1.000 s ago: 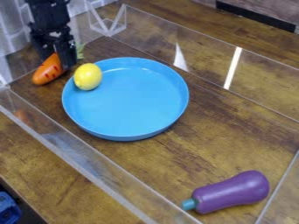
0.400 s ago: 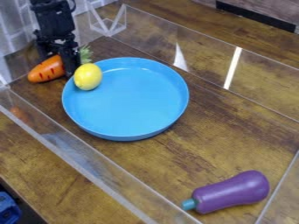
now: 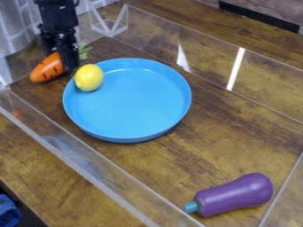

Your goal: Move the carrot to the right side

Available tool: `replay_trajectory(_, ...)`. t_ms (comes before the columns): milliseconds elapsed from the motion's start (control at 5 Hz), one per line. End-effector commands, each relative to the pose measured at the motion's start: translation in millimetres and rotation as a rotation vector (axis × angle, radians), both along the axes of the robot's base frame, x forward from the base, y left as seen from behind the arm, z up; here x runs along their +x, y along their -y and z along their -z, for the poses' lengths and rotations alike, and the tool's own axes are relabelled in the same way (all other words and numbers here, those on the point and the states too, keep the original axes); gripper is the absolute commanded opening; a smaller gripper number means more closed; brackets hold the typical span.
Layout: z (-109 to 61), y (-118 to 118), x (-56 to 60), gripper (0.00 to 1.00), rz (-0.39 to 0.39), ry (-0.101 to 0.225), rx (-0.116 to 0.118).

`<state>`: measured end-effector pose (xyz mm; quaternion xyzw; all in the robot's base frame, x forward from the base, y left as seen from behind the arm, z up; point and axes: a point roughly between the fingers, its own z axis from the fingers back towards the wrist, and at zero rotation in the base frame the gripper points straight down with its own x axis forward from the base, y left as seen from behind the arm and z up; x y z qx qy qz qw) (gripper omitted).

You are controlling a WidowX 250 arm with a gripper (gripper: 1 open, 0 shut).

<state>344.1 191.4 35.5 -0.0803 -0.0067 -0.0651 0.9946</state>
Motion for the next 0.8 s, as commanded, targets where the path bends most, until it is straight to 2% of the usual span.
replay_trajectory(0, -28.2, 1, 9.9, 0.00, 0.003, 0.052, 0.043)
replay_trajectory(400, -41.9, 5, 14.6, 0.00, -0.011, 0.051, 0.060)
replay_trajectory(600, -48.6, 3, 10.5, 0.00, -0.077, 0.048, 0.068)
